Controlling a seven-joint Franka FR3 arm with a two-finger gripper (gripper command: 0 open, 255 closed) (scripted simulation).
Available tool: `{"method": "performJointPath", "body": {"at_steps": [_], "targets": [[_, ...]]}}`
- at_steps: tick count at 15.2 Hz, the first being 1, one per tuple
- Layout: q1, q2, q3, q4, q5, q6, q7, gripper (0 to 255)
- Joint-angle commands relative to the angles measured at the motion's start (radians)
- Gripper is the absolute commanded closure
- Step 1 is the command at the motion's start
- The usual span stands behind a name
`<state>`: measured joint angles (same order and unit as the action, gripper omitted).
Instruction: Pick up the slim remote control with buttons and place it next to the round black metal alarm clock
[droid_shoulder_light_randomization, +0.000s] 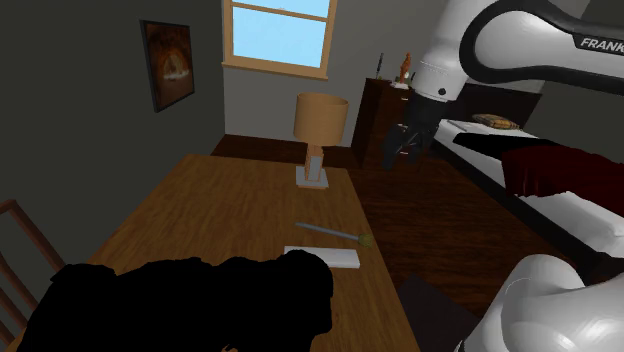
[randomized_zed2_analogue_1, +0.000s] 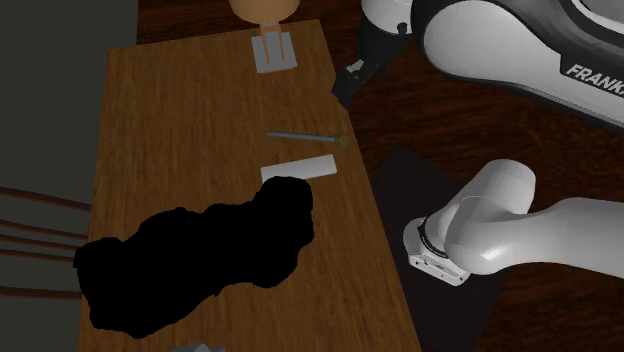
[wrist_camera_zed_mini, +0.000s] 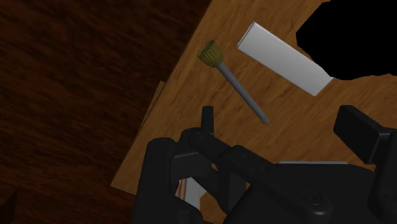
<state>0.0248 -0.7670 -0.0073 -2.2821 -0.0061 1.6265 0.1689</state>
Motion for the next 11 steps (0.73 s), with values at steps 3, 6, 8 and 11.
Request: {"method": "performJointPath", "body": {"at_steps": [3, 6, 8, 11], "targets": [[0.028, 0.023, -0.014, -0.046, -0.002, 0.060, -0.070, 0], [0.070, 0.064, -0.033, -0.108, -0.005, 0.149, -0.174, 0], [0.098, 0.097, -0.045, -0.145, -0.006, 0.208, -0.244, 0], [0.140, 0.154, -0.063, -0.193, -0.007, 0.298, -0.349, 0]]}}
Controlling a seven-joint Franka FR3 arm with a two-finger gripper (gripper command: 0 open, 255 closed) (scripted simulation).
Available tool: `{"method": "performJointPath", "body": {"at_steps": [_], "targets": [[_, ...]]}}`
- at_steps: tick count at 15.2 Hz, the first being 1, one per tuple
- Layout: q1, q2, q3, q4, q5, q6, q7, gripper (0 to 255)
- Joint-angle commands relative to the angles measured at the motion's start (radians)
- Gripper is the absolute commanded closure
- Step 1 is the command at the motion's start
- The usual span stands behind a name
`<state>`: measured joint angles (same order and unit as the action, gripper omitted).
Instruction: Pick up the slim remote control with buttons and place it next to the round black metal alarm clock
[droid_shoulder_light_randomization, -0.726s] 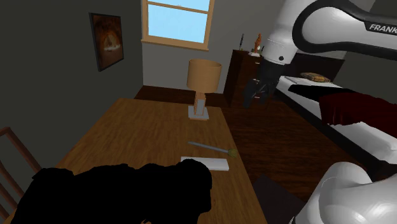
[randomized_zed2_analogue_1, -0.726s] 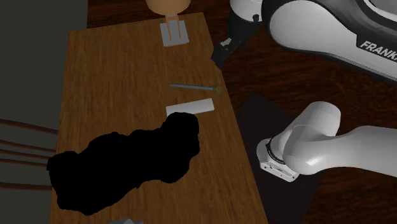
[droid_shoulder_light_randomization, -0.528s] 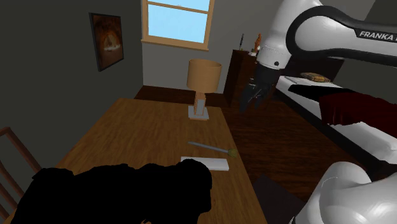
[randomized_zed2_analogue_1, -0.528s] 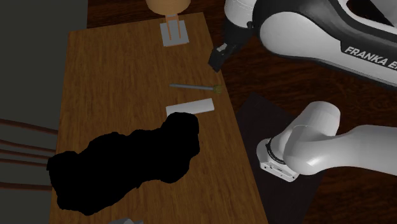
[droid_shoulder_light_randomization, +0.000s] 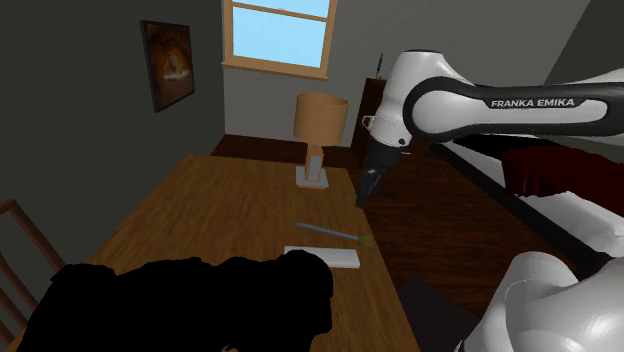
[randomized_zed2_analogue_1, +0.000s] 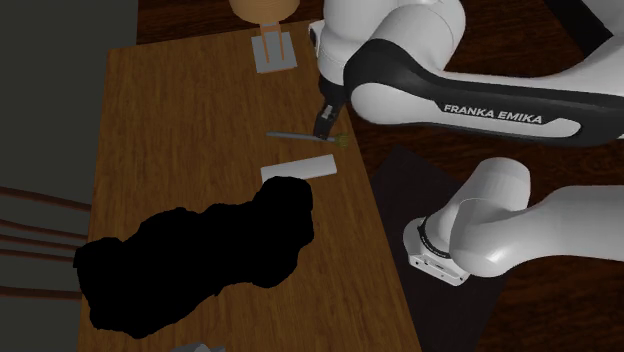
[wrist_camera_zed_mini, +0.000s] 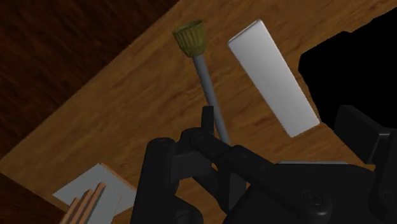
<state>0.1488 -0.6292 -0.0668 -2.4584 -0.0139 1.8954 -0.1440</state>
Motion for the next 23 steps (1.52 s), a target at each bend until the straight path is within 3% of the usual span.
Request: {"method": "performJointPath", "body": {"at_steps": [1, 10, 18, 23], "targets": [[0.030, 0.036, -0.009, -0.031, 0.001, 0.059, -0.071, 0], [0.152, 0.261, -0.046, -0.127, 0.016, 0.328, -0.390, 0], [0.161, 0.338, -0.049, -0.179, 0.027, 0.455, -0.404, 0], [0.161, 0.338, -0.049, -0.179, 0.027, 0.455, -0.404, 0]]}}
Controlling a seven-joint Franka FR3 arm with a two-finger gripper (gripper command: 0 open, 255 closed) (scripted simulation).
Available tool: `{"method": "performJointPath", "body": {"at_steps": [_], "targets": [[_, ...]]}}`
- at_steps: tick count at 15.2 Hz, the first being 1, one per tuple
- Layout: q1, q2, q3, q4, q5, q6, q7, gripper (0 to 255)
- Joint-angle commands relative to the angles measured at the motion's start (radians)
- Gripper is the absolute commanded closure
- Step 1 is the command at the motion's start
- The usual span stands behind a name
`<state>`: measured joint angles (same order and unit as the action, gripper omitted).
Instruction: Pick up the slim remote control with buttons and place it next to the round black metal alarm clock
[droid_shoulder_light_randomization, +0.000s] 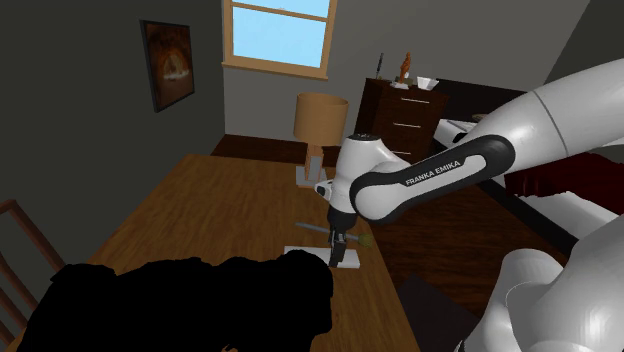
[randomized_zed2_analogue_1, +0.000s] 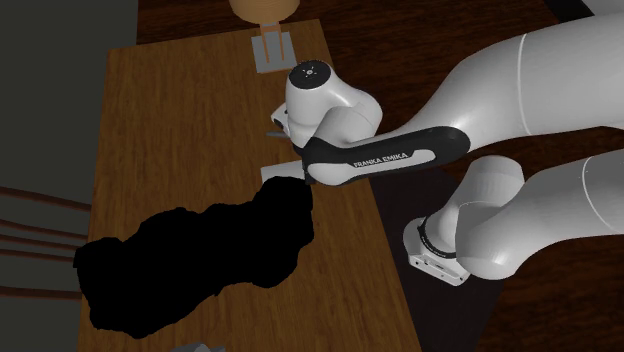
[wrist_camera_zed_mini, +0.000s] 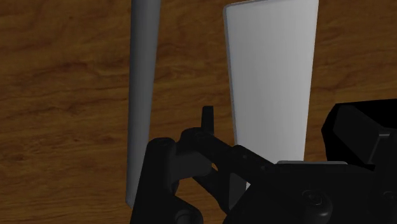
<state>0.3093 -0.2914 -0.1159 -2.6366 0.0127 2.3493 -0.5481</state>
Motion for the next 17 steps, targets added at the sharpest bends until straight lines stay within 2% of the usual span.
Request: {"method": "performJointPath", "body": {"at_steps": [1, 3, 4, 13, 17], "targets": [[0.000, 0.000, 0.000, 0.000, 0.000, 0.001, 0.000, 0], [0.000, 0.000, 0.000, 0.000, 0.000, 0.001, 0.000, 0], [0.000, 0.000, 0.000, 0.000, 0.000, 0.001, 0.000, 255], [0.000, 0.000, 0.000, 0.000, 0.000, 0.001, 0.000, 255], [-0.002, -0.039, 0.003, 0.025, -0.005, -0.064, 0.006, 255]]}}
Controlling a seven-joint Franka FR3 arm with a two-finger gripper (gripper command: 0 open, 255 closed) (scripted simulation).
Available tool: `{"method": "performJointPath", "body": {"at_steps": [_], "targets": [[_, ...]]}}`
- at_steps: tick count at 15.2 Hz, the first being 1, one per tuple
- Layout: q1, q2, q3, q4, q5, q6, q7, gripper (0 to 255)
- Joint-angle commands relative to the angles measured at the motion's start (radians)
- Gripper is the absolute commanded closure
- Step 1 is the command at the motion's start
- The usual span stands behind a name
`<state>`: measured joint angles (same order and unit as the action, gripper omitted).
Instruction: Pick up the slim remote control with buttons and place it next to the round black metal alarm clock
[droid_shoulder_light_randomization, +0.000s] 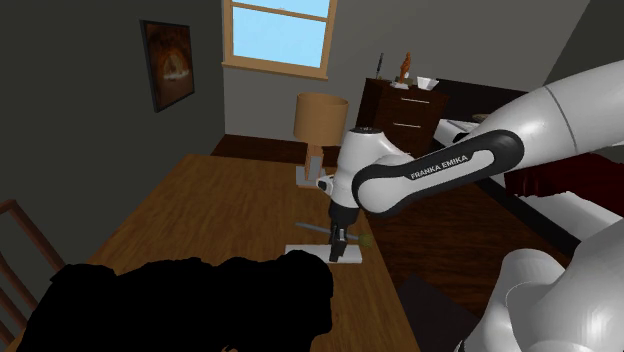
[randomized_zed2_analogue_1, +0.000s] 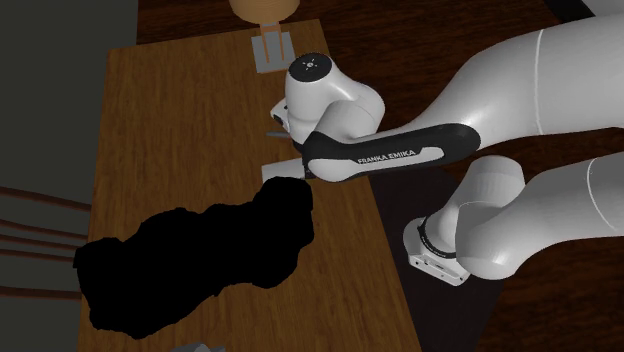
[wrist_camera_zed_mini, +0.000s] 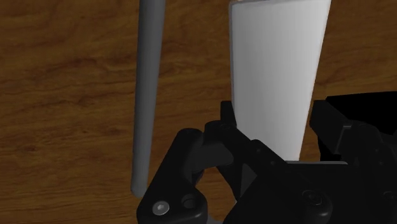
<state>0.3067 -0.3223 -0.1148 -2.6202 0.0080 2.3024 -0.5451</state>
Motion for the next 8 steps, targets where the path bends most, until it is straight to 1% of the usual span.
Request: {"method": "performJointPath", "body": {"at_steps": [1, 8], "targets": [[0.000, -0.017, 0.003, 0.015, -0.002, -0.033, 0.004, 255], [-0.002, -0.073, 0.007, 0.069, -0.007, -0.142, 0.012, 255]]}}
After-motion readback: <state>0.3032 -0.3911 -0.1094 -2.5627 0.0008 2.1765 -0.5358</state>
